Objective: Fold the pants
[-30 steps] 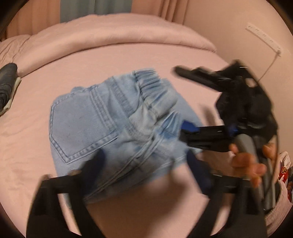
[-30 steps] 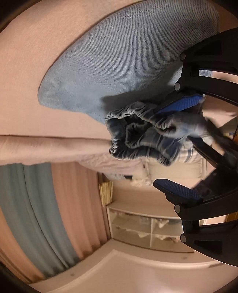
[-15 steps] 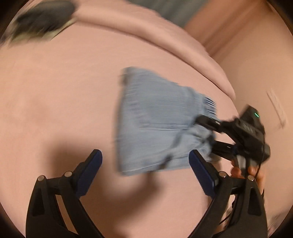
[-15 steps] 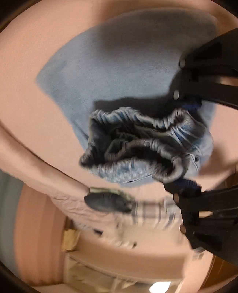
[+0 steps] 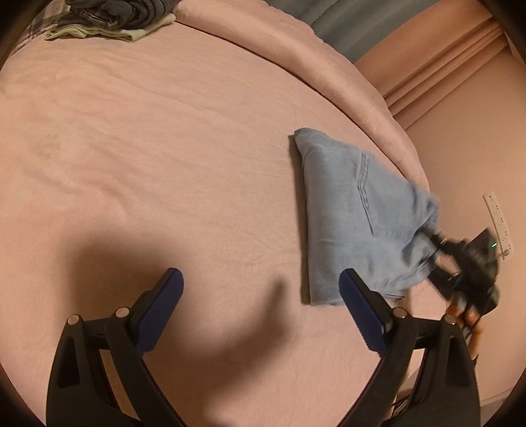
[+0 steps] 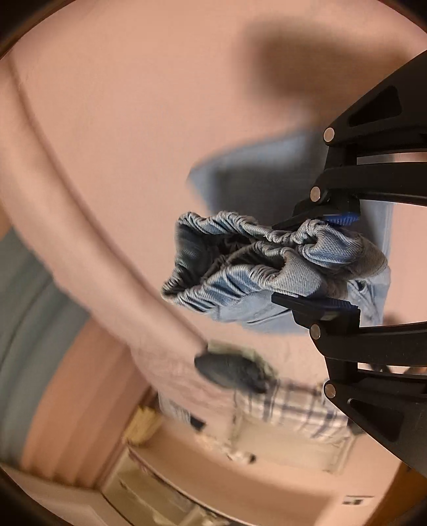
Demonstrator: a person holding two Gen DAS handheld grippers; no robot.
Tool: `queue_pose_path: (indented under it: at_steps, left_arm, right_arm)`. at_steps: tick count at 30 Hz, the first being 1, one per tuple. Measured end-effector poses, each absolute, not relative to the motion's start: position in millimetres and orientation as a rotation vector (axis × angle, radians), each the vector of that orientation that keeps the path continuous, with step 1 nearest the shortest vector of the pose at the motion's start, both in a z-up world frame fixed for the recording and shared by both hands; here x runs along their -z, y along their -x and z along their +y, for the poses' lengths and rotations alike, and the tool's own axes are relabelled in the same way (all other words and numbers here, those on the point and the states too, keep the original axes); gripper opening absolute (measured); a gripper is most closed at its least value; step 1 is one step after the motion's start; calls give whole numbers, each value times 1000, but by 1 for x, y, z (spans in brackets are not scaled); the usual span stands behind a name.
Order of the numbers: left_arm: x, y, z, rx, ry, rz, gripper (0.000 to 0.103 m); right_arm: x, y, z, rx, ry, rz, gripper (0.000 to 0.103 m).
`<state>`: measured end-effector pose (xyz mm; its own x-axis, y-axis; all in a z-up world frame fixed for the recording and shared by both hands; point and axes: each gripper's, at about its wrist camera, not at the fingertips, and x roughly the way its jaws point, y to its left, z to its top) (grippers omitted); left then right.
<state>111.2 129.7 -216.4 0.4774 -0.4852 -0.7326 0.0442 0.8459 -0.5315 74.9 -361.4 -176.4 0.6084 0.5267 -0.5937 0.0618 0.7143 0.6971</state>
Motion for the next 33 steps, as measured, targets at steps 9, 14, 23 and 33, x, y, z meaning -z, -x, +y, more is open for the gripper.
queue_pose_path:
  at_steps: [9, 14, 23, 33]
  left_arm:
    - [206, -130, 99, 394, 420, 1057, 96]
    - [191, -149, 78, 444, 373, 1037, 96]
    - [175, -198, 9, 529, 268, 1023, 96]
    - [226, -258, -65, 516, 137, 1216, 102]
  right_arm:
    - [216, -76, -392, -287, -803, 993, 45]
    - [186, -55, -391, -191, -672, 920, 64]
    - [131, -40, -345, -180, -269, 696, 50]
    - [201, -56, -288, -259, -27, 853, 22]
